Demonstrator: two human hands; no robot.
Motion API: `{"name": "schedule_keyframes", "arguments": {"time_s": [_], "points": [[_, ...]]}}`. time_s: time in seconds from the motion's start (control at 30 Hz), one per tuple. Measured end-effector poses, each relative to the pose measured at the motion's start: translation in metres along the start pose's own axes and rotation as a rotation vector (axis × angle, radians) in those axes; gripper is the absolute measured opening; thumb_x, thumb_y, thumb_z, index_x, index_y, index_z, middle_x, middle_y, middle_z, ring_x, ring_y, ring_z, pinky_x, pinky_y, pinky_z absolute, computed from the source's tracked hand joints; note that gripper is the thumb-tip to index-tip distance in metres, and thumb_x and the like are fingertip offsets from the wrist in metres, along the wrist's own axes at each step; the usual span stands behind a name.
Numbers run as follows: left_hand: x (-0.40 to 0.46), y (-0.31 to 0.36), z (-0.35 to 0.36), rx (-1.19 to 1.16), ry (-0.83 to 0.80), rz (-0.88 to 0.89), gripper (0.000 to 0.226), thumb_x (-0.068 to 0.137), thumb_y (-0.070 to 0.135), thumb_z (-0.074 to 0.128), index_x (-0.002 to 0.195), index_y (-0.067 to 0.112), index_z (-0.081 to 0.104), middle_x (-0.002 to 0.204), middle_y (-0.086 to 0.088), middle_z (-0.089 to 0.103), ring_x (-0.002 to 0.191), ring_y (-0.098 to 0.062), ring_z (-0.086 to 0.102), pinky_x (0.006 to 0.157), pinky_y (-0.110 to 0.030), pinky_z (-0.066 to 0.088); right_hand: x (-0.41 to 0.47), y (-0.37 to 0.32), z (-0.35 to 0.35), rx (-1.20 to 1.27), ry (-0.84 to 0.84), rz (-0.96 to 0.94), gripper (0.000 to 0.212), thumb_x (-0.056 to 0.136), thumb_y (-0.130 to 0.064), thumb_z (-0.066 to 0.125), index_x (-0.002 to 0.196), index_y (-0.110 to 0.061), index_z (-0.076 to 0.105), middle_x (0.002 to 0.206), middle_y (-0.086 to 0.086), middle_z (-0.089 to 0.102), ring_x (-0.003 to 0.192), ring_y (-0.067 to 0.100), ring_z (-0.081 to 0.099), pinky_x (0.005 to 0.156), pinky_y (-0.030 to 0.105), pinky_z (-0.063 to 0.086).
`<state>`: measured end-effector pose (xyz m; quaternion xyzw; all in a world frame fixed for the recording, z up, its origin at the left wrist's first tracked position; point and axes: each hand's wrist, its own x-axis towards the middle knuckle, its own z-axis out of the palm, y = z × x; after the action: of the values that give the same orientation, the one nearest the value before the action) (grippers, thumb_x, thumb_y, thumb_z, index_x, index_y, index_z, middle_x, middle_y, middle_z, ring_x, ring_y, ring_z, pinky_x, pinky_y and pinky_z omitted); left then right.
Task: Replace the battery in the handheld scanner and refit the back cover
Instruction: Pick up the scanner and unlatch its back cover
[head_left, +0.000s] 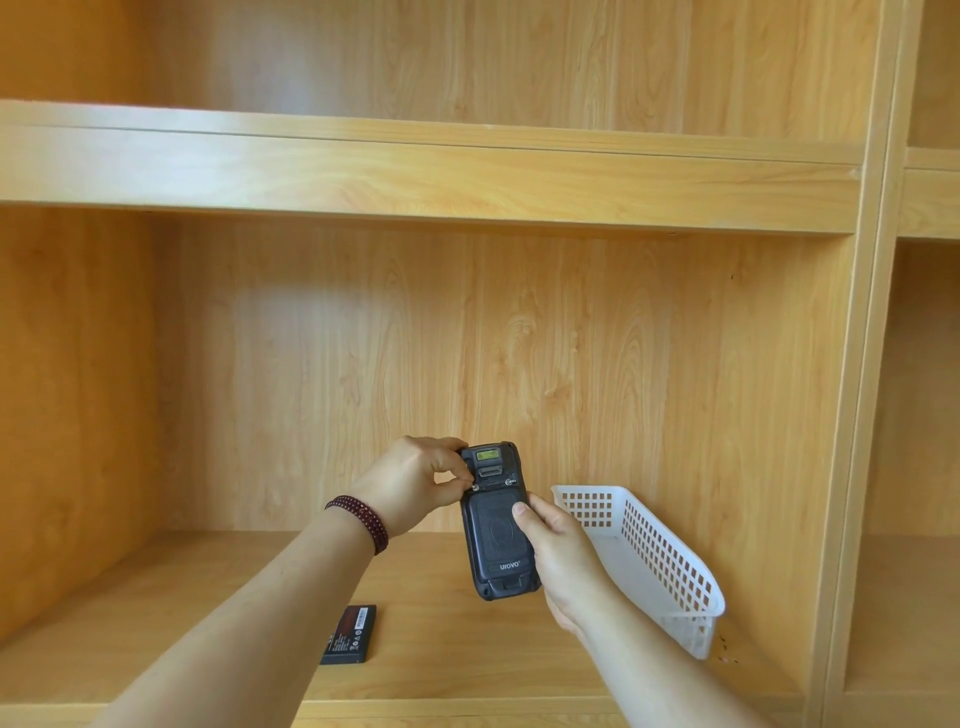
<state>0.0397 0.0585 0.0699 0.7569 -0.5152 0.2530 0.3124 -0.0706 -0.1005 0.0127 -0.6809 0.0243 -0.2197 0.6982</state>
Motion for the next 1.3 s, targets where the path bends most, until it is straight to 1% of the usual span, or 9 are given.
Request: {"name": "schedule_keyframes", "arguments": {"time_s": [0.23, 0.37, 0.53, 0.67, 0.77, 0.87, 1.0, 1.07, 1.3], "points": [[0.0, 0.001, 0.005, 0.011, -0.016, -0.011, 0.009, 0.086, 0.017, 0.069, 0.084, 0.014, 0.077, 0.105, 0.004, 0.072, 0.092, -0.006, 0.068, 0.085, -0.028, 0.055, -0.002, 0.003, -0.003, -0.004, 0.026, -0.008, 0.027, 0.104, -0.019, 0.044, 0.108, -0.021, 0.071, 0.099, -0.001, 0.079, 0.097, 0.015, 0.073, 0.084, 0.034, 0.057], [0.0, 0.004, 0.007, 0.017, -0.008, -0.009, 0.009, 0.087, 0.017, 0.068, 0.082, 0.014, 0.076, 0.103, 0.005, 0.072, 0.088, -0.005, 0.068, 0.082, -0.027, 0.056, -0.004, 0.005, -0.003, 0.002, 0.037, -0.005, 0.027, 0.104, -0.019, 0.044, 0.107, -0.024, 0.071, 0.102, 0.001, 0.078, 0.1, 0.019, 0.072, 0.087, 0.04, 0.057], [0.0, 0.006, 0.006, 0.021, -0.018, 0.0, 0.009, 0.087, 0.015, 0.069, 0.082, 0.013, 0.076, 0.101, 0.005, 0.073, 0.086, -0.005, 0.068, 0.08, -0.025, 0.056, -0.006, 0.006, -0.003, 0.019, 0.037, 0.007, 0.027, 0.105, -0.019, 0.044, 0.11, -0.023, 0.07, 0.104, 0.002, 0.078, 0.102, 0.021, 0.071, 0.089, 0.043, 0.056], [0.001, 0.005, 0.001, 0.02, 0.062, -0.068, 0.009, 0.085, 0.007, 0.068, 0.084, 0.011, 0.076, 0.099, 0.003, 0.075, 0.085, -0.009, 0.07, 0.079, -0.029, 0.058, -0.008, 0.007, 0.001, 0.015, 0.033, 0.005, 0.026, 0.104, -0.02, 0.044, 0.112, -0.021, 0.069, 0.105, 0.002, 0.077, 0.103, 0.02, 0.071, 0.095, 0.045, 0.055], [0.002, 0.006, -0.003, -0.024, 0.058, -0.096, 0.009, 0.086, 0.007, 0.069, 0.084, 0.01, 0.077, 0.106, 0.008, 0.073, 0.09, -0.005, 0.07, 0.084, -0.023, 0.056, -0.008, 0.008, 0.004, 0.026, 0.037, -0.001, 0.026, 0.104, -0.019, 0.044, 0.111, -0.02, 0.069, 0.105, 0.003, 0.077, 0.103, 0.021, 0.071, 0.094, 0.046, 0.055], [0.0, 0.006, -0.007, -0.082, 0.022, -0.129, 0.008, 0.085, 0.009, 0.071, 0.085, 0.013, 0.079, 0.118, 0.001, 0.069, 0.105, -0.001, 0.064, 0.091, -0.014, 0.052, -0.008, 0.005, 0.006, 0.052, 0.039, -0.005, 0.027, 0.104, -0.017, 0.043, 0.11, -0.018, 0.07, 0.105, 0.006, 0.077, 0.1, 0.021, 0.072, 0.089, 0.042, 0.056], [0.002, 0.006, -0.01, -0.11, -0.019, -0.126, 0.01, 0.082, 0.006, 0.073, 0.084, 0.013, 0.079, 0.117, -0.009, 0.071, 0.119, -0.007, 0.06, 0.096, -0.022, 0.052, -0.007, 0.002, 0.007, 0.078, 0.041, -0.007, 0.027, 0.104, -0.016, 0.044, 0.11, -0.016, 0.07, 0.105, 0.008, 0.077, 0.099, 0.022, 0.072, 0.086, 0.042, 0.056], [0.002, 0.006, -0.011, -0.105, -0.032, -0.118, 0.01, 0.082, 0.006, 0.073, 0.083, 0.013, 0.079, 0.115, -0.009, 0.072, 0.119, -0.009, 0.061, 0.097, -0.025, 0.053, -0.008, 0.002, 0.007, 0.081, 0.04, -0.004, 0.027, 0.104, -0.016, 0.044, 0.11, -0.016, 0.07, 0.104, 0.007, 0.077, 0.098, 0.022, 0.072, 0.084, 0.041, 0.057], [-0.001, 0.004, -0.007, -0.067, -0.019, -0.079, 0.009, 0.083, 0.008, 0.072, 0.086, 0.013, 0.08, 0.116, -0.008, 0.072, 0.112, -0.011, 0.066, 0.094, -0.029, 0.055, -0.014, 0.001, 0.01, 0.088, 0.054, 0.005, 0.025, 0.104, -0.016, 0.045, 0.112, -0.016, 0.068, 0.105, 0.006, 0.077, 0.102, 0.023, 0.071, 0.091, 0.042, 0.055]]}}
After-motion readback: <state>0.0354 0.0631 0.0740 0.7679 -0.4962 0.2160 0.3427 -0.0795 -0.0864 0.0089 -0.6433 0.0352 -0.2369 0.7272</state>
